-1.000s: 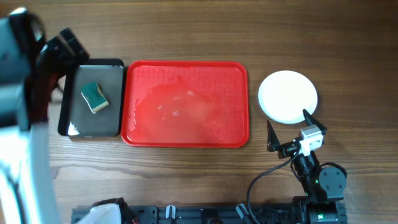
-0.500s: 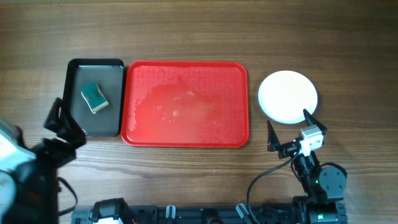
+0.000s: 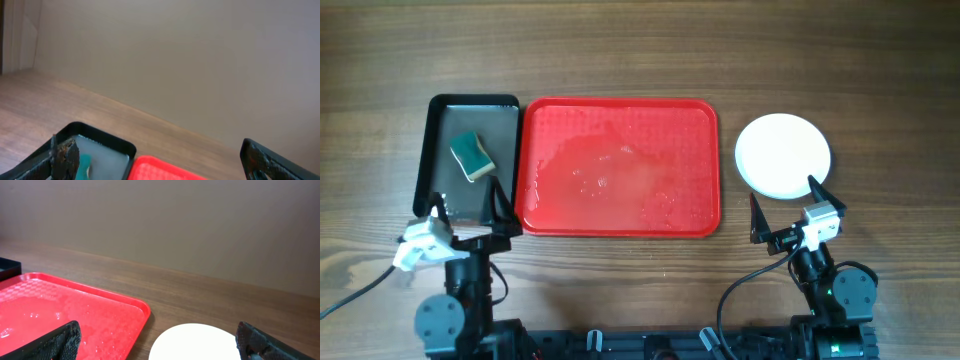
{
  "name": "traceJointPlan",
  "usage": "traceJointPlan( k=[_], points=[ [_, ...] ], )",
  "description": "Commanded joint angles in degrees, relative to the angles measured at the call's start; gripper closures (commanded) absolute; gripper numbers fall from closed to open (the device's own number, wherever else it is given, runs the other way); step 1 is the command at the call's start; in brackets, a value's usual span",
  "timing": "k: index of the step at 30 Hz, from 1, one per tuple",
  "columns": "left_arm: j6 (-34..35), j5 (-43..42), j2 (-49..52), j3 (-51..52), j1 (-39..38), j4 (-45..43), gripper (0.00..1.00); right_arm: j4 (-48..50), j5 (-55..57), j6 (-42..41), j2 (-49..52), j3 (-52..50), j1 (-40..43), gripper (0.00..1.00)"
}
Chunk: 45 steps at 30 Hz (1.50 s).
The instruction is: Clean dirty plates on tray and stack at the side
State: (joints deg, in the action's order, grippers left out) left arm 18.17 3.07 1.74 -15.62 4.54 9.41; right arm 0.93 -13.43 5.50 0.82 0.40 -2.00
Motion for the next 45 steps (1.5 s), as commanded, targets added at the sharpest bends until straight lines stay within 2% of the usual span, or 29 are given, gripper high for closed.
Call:
traceJointPlan(
  k=[1,6,14,21,45],
  points=[
    [-4.0,-0.7,-1.6,4.0,-0.3,-1.7,0.0,0.3,0.5,0.5,-0.5,-0.1,-0.3,0.0],
    [-9.0,-0.7,-1.6,7.6,-0.3,-4.7,0.0,0.2,0.5,0.5,-0.5,-0.1,-0.3,0.0],
    [-9.0,-0.8,-1.6,15.3,-0.3,-12.9,0.0,0.3,0.5,0.5,-0.5,-0.1,-0.3,0.0],
    [-9.0,-1.8,-1.6,15.3,-0.3,-5.1,0.0,0.3,0.5,0.5,-0.5,-0.1,-0.3,0.0],
    [-8.8,-2.2,-1.5,15.3,-0.3,-5.3,0.0,0.3,0.5,0.5,-0.5,-0.1,-0.3,0.0]
  ],
)
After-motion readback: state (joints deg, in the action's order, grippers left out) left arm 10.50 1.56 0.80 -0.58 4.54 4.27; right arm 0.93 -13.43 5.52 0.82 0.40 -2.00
